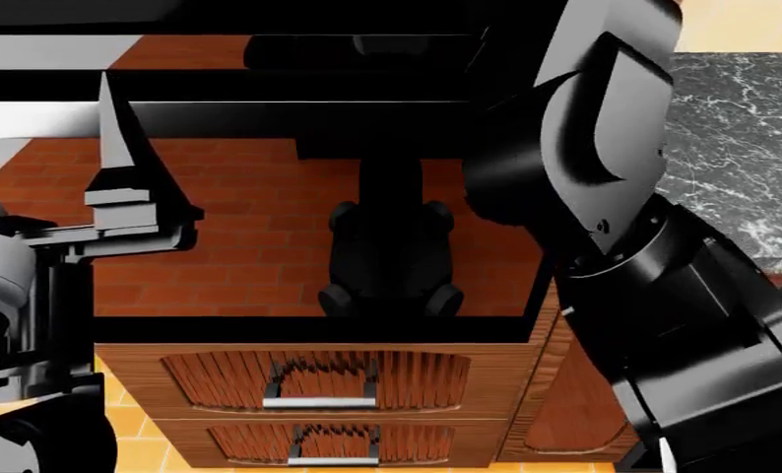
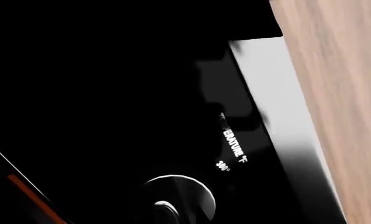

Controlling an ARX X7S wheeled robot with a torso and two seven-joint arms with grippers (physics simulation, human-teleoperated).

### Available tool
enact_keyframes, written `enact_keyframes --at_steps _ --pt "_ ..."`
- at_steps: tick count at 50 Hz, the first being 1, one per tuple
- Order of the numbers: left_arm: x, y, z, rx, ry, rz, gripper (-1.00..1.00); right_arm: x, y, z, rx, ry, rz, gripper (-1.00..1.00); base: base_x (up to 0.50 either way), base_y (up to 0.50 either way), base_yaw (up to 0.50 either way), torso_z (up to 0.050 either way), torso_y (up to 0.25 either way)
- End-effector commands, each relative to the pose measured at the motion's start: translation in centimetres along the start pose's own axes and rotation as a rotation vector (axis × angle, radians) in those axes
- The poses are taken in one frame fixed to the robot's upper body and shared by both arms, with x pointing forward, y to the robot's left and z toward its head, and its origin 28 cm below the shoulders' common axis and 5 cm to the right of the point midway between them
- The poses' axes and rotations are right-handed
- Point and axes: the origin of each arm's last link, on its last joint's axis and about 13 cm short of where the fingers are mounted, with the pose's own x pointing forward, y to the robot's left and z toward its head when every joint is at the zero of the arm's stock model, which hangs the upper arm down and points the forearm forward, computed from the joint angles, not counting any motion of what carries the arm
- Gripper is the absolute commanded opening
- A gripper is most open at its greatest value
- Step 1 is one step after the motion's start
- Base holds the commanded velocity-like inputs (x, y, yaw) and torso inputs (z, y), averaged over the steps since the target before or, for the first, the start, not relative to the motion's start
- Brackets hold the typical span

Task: Preheat the oven by turning the temperature knob.

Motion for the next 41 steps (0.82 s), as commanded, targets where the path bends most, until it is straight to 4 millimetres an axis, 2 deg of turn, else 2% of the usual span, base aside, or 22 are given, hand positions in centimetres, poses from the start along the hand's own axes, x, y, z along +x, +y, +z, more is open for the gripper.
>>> enact_keyframes --at_steps 1,10,41 --pt "0.0 0.1 0.0 0.000 -0.001 0.002 1.00 0.0 -0.3 0.4 0.055 0.018 -0.031 -1.00 0.01 0.00 0.00 0.000 0.000" --pt "-0.1 0.0 0.0 0.003 0.001 -0.003 1.00 0.0 -0.3 -0.7 0.147 0.031 -0.029 -1.00 0.00 0.00 0.00 0.000 -0.001" --pt "-0.1 -0.1 -0.1 0.007 0.007 -0.005 1.00 -0.5 -1.1 -1.5 0.343 -0.002 -0.003 -1.00 0.00 0.00 0.00 0.000 0.001"
